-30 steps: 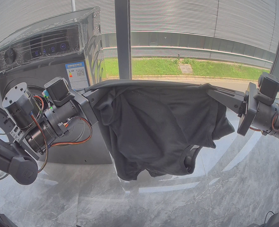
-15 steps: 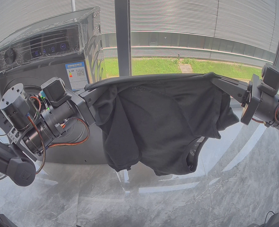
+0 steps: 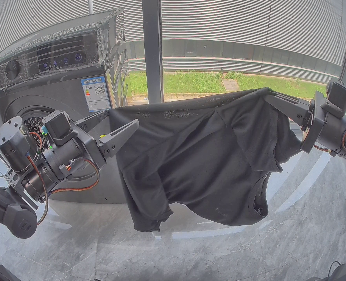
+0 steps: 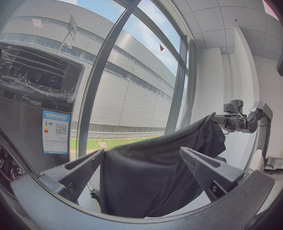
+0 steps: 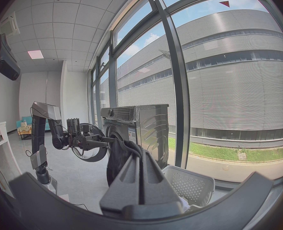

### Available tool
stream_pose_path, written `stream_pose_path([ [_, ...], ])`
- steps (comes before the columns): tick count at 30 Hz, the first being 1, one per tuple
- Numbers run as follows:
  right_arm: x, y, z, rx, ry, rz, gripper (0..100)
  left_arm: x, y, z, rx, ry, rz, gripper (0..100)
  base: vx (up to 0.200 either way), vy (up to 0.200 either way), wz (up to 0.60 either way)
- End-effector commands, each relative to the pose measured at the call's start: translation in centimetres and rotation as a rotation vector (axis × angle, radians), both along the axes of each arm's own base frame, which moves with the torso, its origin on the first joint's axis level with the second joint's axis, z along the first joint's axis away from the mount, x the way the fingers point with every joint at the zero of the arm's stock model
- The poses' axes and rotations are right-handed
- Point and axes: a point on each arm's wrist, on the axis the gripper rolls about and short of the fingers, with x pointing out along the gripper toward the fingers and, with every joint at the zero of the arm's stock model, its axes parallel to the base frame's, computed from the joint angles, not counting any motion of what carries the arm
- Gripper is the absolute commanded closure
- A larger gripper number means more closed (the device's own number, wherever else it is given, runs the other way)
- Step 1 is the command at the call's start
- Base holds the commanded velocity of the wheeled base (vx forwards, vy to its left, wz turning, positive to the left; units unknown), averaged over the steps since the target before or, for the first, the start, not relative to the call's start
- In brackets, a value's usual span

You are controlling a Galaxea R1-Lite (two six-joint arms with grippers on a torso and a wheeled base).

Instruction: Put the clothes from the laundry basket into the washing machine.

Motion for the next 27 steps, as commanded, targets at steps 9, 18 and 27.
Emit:
stream_pose_path([
  [9, 0.0, 0.1, -0.1, -0.004, 0.004, 0.008, 100, -2.6, 1.3, -2.3, 0.032, 0.073, 0.001, 0, 0.000, 0.000, 0.00],
  [18, -3.2, 3.7, -3.0, -0.061, 0.086, 0.238, 100, -4.4, -1.2, -1.7, 0.125, -0.096, -0.293, 0, 0.000, 0.000, 0.00],
  [27, -5.4, 6.4, -4.4, -0.105, 0.131, 0.387, 100, -6.3, -4.3, -2.8, 0.139, -0.068, -0.475, 0, 0.000, 0.000, 0.00],
])
